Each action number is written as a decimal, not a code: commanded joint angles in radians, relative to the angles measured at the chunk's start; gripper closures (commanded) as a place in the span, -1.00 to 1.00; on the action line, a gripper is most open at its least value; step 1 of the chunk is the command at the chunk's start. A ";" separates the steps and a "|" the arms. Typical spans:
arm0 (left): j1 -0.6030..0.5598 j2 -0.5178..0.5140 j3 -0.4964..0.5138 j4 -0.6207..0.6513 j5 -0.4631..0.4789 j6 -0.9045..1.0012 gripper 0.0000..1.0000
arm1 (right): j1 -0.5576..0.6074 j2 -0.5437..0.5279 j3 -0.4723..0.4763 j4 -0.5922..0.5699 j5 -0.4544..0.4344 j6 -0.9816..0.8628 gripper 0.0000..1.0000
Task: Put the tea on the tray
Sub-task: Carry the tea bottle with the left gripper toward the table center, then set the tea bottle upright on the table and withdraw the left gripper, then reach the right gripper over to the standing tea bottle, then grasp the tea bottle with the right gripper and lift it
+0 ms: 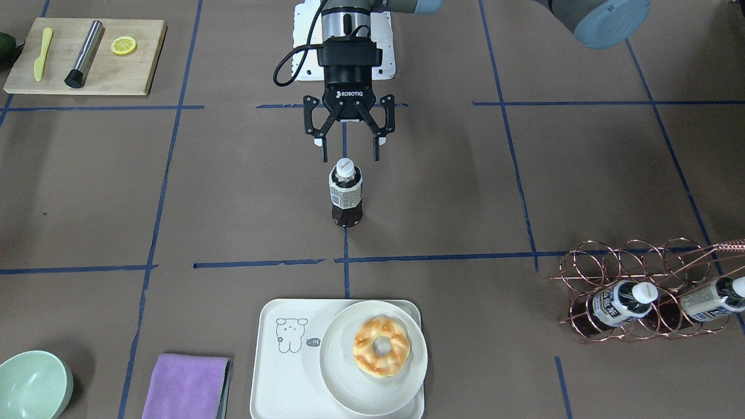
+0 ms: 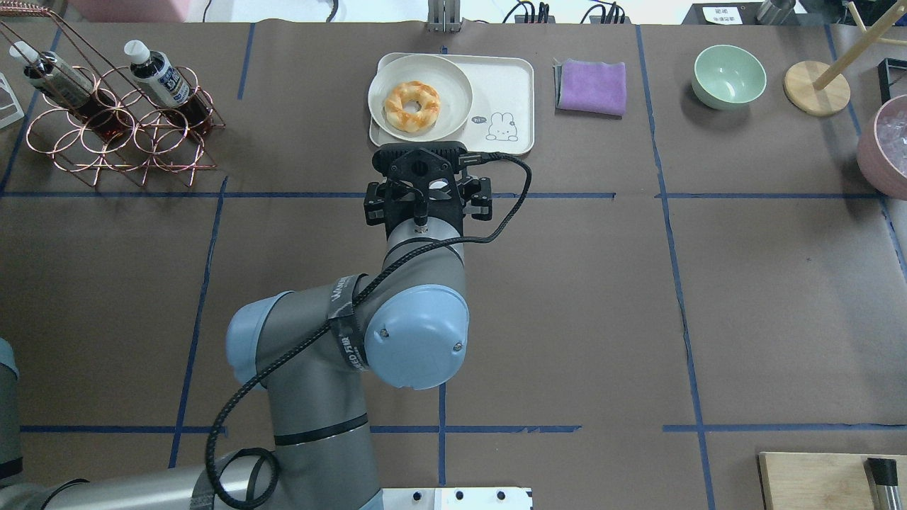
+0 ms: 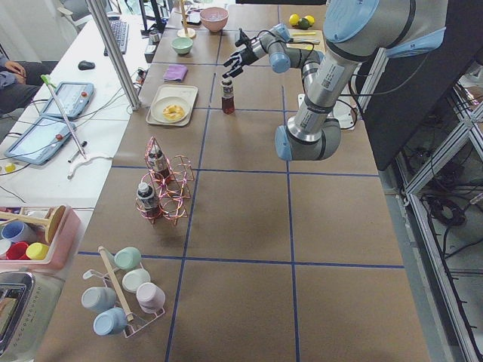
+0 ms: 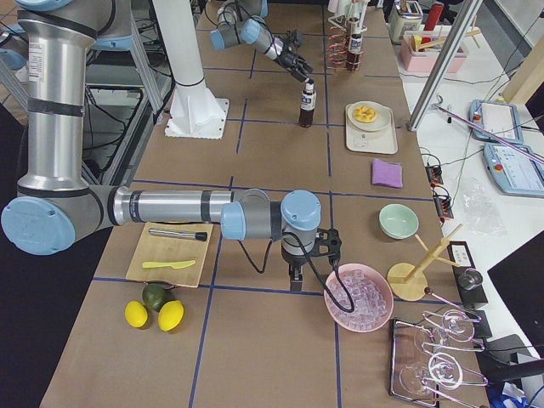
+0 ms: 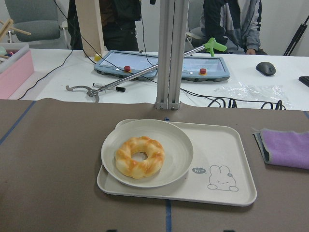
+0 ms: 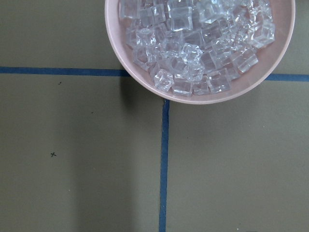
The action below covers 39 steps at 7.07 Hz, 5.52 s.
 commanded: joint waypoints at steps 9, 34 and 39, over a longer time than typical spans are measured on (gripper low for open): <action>-0.890 0.709 -0.165 0.220 -1.251 1.126 -1.00 | -0.014 0.006 0.059 0.003 0.009 0.022 -1.00; -1.329 0.795 0.202 0.132 -1.482 1.464 -1.00 | -0.874 1.171 -0.219 -0.368 -0.330 0.956 -0.62; -1.329 0.795 0.205 0.126 -1.480 1.464 -1.00 | -0.880 1.165 -0.220 -0.370 -0.335 0.955 -0.43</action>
